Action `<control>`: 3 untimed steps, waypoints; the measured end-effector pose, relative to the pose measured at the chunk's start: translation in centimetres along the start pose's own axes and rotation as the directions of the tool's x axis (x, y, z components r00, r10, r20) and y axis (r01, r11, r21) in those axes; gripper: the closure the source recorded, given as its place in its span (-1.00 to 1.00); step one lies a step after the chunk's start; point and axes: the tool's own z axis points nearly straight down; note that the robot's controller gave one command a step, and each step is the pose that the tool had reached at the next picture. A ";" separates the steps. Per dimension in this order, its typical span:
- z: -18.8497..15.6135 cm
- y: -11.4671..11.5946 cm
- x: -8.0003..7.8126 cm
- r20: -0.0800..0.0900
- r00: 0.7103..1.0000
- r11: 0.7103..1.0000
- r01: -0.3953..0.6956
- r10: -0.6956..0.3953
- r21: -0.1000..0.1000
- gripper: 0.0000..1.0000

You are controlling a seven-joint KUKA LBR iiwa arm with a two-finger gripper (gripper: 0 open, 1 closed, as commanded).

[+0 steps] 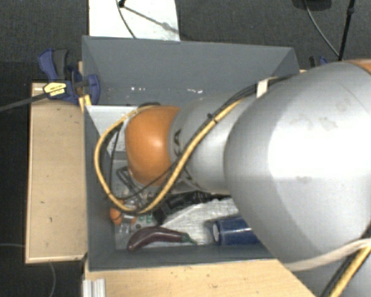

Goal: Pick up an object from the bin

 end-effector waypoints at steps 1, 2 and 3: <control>-0.4 -0.1 0.1 -0.001 1.000 1.000 0.000 0.000 0.000 1.00; -2.1 -0.2 0.2 0.004 1.000 1.000 0.000 0.000 -0.001 1.00; -4.2 -0.1 0.1 0.008 1.000 1.000 0.000 0.000 -0.003 1.00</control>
Offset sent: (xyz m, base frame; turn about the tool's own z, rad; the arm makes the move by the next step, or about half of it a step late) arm 0.0000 -0.0002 0.0883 0.0000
